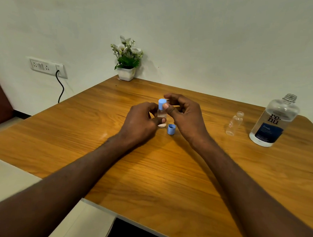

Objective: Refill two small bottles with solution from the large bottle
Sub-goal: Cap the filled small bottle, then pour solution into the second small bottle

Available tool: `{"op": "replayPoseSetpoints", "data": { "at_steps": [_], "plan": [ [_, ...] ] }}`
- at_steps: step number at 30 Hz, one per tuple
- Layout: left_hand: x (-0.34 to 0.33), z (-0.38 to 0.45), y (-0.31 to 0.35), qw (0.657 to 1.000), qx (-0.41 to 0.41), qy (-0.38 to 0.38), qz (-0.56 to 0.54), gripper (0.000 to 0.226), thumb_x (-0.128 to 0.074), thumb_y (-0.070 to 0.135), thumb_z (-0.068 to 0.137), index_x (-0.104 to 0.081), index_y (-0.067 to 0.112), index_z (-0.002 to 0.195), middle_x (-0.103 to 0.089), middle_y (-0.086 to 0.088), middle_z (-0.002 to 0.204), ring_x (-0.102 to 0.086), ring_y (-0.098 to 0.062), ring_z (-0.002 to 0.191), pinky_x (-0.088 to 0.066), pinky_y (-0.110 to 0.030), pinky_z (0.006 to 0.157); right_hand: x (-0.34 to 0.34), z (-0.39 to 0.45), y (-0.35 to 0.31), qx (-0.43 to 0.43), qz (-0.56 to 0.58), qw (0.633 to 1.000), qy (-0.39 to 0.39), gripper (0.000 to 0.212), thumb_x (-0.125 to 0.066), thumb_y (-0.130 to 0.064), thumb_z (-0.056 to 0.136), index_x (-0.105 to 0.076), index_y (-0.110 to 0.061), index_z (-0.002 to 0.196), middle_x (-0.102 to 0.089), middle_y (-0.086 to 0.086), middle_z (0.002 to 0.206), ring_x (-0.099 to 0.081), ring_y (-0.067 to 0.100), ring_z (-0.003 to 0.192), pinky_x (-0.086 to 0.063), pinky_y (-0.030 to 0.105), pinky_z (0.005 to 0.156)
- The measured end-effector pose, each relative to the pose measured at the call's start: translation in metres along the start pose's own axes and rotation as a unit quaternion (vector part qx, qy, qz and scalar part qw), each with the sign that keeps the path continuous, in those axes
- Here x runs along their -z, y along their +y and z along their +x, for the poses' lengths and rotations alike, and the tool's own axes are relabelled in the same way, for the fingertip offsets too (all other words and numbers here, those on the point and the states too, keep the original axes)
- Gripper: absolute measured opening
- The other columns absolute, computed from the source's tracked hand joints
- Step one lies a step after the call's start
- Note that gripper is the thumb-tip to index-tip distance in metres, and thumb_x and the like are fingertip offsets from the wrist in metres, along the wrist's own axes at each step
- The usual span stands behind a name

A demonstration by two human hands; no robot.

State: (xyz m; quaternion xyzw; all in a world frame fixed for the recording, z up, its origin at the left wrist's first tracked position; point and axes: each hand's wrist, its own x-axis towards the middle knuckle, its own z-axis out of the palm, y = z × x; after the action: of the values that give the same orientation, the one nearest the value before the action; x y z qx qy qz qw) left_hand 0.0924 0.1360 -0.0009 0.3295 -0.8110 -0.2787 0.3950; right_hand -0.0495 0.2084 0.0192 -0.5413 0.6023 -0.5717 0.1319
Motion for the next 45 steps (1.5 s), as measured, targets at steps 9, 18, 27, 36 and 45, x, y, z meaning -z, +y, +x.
{"op": "replayPoseSetpoints", "data": {
  "at_steps": [9, 18, 27, 36, 45],
  "plan": [
    [0.003, 0.003, -0.001, 0.999, 0.004, -0.006, 0.037, 0.031, -0.077, 0.027, 0.090, -0.074, 0.019, 0.120, -0.072, 0.006, 0.096, -0.063, -0.009, 0.077, -0.050, -0.032, 0.070, 0.021, 0.008, -0.001, -0.072, -0.103, 0.982, -0.138, 0.053, -0.077, -0.039, 0.091, -0.058, -0.030, 0.139, -0.058, -0.003, 0.132, -0.058, 0.017, 0.116, -0.051, 0.026, 0.084],
    [0.006, 0.002, 0.000, 0.999, -0.005, 0.040, -0.004, 0.042, -0.073, 0.037, 0.094, -0.061, 0.022, 0.131, -0.063, 0.003, 0.112, -0.059, -0.012, 0.098, -0.050, -0.028, 0.077, 0.051, 0.010, 0.016, -0.128, -0.142, 0.945, -0.264, 0.058, -0.086, -0.040, 0.080, -0.059, -0.034, 0.130, -0.055, -0.004, 0.126, -0.055, 0.020, 0.115, -0.049, 0.030, 0.083],
    [0.008, -0.010, 0.036, 0.947, -0.236, 0.218, -0.002, 0.016, -0.060, 0.009, 0.102, -0.057, 0.003, 0.087, -0.055, -0.007, 0.085, -0.049, -0.020, 0.081, -0.038, -0.028, 0.071, 0.058, 0.006, -0.002, 0.104, -0.059, 0.980, 0.156, 0.004, -0.070, -0.013, 0.097, -0.070, -0.010, 0.098, -0.071, -0.001, 0.087, -0.062, 0.014, 0.078, -0.049, 0.025, 0.068],
    [-0.075, 0.015, 0.120, 0.972, -0.183, 0.079, -0.126, 0.034, -0.065, 0.011, 0.095, -0.058, 0.017, 0.129, -0.062, 0.004, 0.121, -0.059, -0.010, 0.107, -0.046, -0.020, 0.081, 0.160, -0.020, -0.013, 0.237, -0.139, 0.866, 0.418, 0.036, -0.069, -0.016, 0.096, -0.054, -0.013, 0.129, -0.060, 0.007, 0.113, -0.060, 0.024, 0.100, -0.050, 0.040, 0.078],
    [-0.157, 0.028, 0.116, 0.979, -0.114, 0.002, -0.166, 0.051, -0.063, 0.050, 0.099, -0.053, 0.021, 0.138, -0.061, 0.003, 0.122, -0.058, -0.011, 0.111, -0.052, -0.029, 0.088, 0.206, -0.034, 0.032, 0.018, -0.173, 0.920, 0.350, 0.101, -0.073, -0.063, 0.084, -0.025, -0.013, 0.158, -0.039, 0.009, 0.151, -0.044, 0.023, 0.137, -0.044, 0.056, 0.110]
  ]
}}
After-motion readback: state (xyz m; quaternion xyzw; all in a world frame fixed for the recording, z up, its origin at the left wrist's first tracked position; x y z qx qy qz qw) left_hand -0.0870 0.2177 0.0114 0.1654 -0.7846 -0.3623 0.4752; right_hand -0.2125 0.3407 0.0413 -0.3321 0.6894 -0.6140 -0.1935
